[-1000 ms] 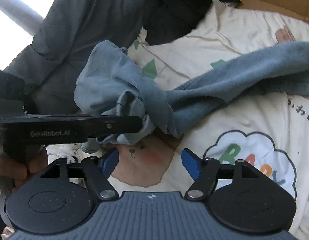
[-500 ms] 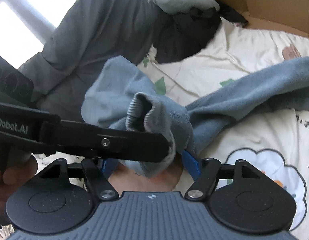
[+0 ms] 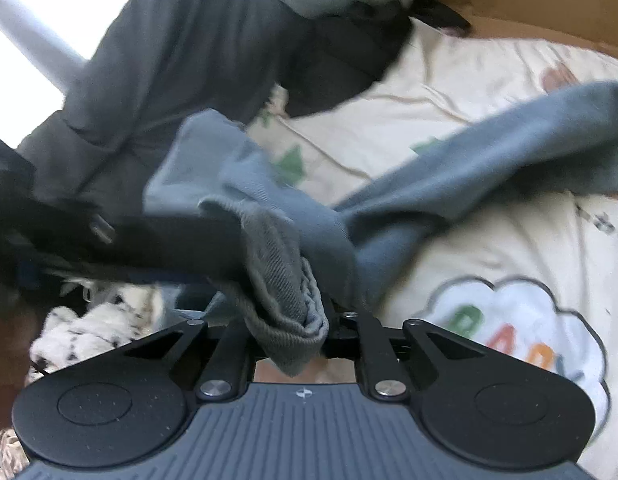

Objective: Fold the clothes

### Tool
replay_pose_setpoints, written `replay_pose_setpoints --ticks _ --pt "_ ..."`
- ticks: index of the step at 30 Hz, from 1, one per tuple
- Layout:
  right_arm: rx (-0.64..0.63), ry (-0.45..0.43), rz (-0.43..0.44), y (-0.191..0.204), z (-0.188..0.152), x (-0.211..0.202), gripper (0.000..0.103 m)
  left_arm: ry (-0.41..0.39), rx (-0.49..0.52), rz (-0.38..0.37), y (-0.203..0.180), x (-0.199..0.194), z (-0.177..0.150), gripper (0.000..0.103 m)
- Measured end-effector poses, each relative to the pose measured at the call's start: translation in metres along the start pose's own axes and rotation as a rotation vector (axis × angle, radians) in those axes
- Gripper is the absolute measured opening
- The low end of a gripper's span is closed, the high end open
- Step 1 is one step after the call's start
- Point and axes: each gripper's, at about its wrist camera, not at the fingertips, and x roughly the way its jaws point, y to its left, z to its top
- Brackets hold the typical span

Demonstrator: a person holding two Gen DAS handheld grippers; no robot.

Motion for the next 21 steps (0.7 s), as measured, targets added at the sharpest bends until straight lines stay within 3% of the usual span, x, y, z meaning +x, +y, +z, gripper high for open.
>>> replay_pose_setpoints --ticks 5,13,21 --pt "0.06 0.002 -0.062 -0.012 -0.008 -0.015 0.01 0.032 -0.046 0.029 0.016 0.004 -0.009 0.056" --pt "0.149 -0.004 -0.159 -0.043 -0.022 -0.042 0.01 0.013 -0.11 0.121 0.037 -0.004 -0.018 0.053" --pt "0.142 -0.005 -0.194 -0.057 -0.016 -0.054 0.01 0.023 -0.109 0.202 0.042 0.002 -0.014 0.052"
